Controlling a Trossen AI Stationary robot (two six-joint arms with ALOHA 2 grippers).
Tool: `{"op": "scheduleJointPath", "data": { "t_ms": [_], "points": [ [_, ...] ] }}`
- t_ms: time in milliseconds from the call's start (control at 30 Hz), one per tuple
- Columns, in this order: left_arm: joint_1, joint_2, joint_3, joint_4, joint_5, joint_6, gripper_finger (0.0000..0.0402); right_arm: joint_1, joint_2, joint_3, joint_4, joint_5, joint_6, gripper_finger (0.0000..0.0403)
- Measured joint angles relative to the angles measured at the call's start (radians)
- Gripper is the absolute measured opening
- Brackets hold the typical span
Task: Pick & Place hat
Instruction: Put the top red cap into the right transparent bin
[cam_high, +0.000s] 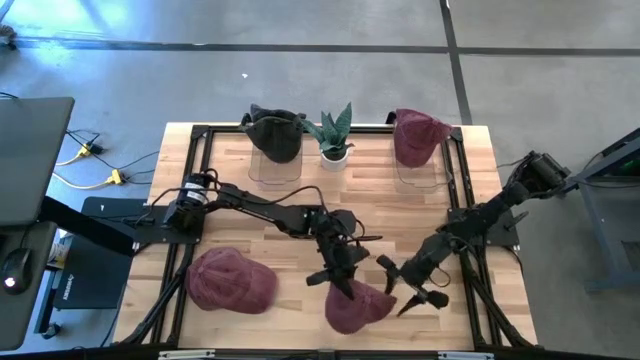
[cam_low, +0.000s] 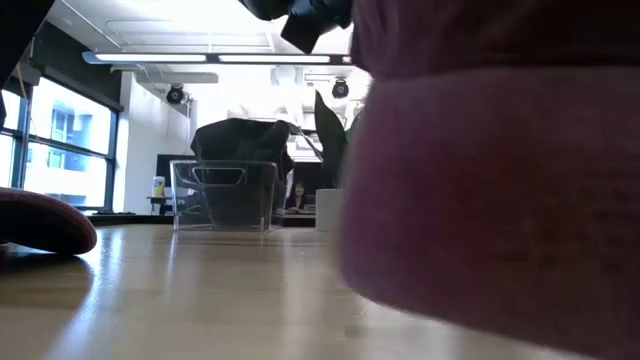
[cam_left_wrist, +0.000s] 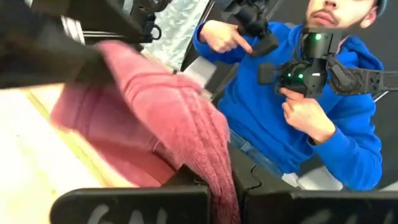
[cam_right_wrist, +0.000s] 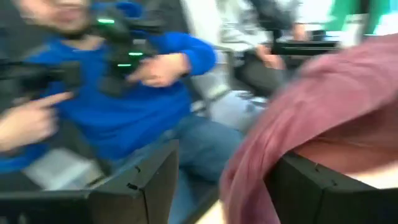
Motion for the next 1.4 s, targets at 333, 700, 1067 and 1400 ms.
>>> {"op": "scheduleJointPath", "data": {
  "t_ms": [333, 700, 1067, 1400],
  "points": [
    [0.005, 0.0, 0.0, 0.02, 0.022, 0.058, 0.0001, -0.003, 0.0, 0.0, 0.056, -0.047, 0.058, 0.0206],
    [0.006, 0.0, 0.0, 0.035, -0.05, 0.058, 0.0001, -0.013, 0.0, 0.0, -0.003, 0.14, 0.063, 0.0206],
    [0.005, 0.0, 0.0, 0.122, -0.043, 0.044, 0.0005, -0.012, 0.0, 0.0, 0.054, 0.115, 0.089, 0.0091],
    [0.006, 0.0, 0.0, 0.111, 0.098, 0.019, 0.0134, -0.012, 0.0, 0.0, 0.066, 0.121, 0.1, 0.0024]
  ]
}}
